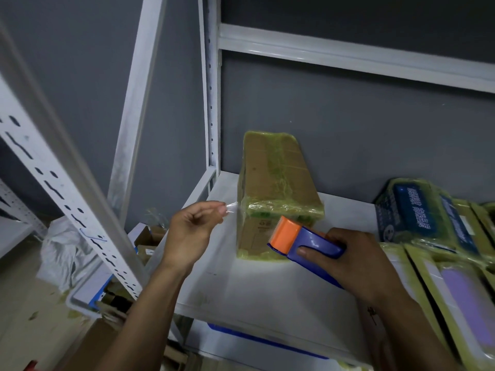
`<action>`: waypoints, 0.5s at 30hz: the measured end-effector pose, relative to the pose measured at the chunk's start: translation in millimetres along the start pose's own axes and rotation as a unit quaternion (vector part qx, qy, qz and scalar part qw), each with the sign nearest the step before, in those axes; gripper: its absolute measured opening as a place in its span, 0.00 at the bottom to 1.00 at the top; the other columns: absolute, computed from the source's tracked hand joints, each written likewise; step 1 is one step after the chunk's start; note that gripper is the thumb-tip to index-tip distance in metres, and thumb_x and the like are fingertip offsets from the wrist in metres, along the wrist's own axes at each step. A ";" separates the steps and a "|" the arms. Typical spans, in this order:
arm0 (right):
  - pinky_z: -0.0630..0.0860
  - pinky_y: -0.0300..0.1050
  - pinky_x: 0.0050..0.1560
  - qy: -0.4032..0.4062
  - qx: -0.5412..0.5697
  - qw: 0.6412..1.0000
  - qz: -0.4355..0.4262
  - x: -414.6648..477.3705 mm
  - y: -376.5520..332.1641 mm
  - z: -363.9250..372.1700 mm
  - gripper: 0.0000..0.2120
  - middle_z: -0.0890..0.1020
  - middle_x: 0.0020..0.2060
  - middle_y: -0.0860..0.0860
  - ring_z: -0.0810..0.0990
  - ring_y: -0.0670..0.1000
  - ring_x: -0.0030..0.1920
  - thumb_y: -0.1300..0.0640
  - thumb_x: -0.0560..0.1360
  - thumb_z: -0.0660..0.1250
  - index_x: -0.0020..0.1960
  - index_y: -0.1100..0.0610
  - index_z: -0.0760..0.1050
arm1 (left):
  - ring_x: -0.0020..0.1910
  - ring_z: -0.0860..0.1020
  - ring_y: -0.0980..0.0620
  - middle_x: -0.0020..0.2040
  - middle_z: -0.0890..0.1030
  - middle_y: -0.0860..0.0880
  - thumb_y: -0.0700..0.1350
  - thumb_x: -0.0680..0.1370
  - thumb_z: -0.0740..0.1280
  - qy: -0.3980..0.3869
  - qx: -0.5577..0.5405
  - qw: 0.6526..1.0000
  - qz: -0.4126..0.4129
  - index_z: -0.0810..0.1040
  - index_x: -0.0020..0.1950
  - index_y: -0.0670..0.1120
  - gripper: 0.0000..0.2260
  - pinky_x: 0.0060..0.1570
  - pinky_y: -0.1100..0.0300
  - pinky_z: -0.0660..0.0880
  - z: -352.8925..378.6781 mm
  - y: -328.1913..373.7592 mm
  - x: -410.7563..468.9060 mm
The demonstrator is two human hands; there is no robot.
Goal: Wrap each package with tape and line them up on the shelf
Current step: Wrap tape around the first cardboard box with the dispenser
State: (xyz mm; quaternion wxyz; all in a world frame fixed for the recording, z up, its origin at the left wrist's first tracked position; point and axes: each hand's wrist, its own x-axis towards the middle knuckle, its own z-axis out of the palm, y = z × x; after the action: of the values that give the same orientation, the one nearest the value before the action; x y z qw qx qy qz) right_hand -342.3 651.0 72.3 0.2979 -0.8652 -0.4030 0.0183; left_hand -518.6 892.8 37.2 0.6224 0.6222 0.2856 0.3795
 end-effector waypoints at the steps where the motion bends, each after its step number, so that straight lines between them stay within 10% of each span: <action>1: 0.69 0.39 0.30 -0.003 0.004 1.000 0.002 1.1 -4.5 -1.8 0.32 0.80 0.31 0.38 0.79 0.42 0.32 0.15 0.61 0.61 0.38 0.44 0.76 | 0.40 0.83 0.61 0.42 0.87 0.51 0.45 0.76 0.74 0.016 -0.005 1.000 0.004 0.87 0.50 0.50 0.04 0.41 0.73 0.75 0.0 -0.8 2.5; 15: 0.73 0.45 0.32 0.020 -0.104 0.993 0.043 38.5 -70.2 -25.0 0.32 0.78 0.29 0.45 0.79 0.45 0.31 0.21 0.60 0.70 0.33 0.51 0.75 | 0.44 0.83 0.54 0.36 0.83 0.54 0.39 0.82 0.66 0.047 -0.122 0.988 -0.082 0.80 0.47 0.46 0.06 0.48 0.60 0.77 17.4 -34.2 34.0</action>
State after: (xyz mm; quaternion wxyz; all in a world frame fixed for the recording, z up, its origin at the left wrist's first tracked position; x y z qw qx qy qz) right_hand -357.7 700.7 138.0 0.2130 -0.9082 -0.3593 -0.0279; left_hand -481.5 913.4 8.3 0.7085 0.4975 0.3158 0.3883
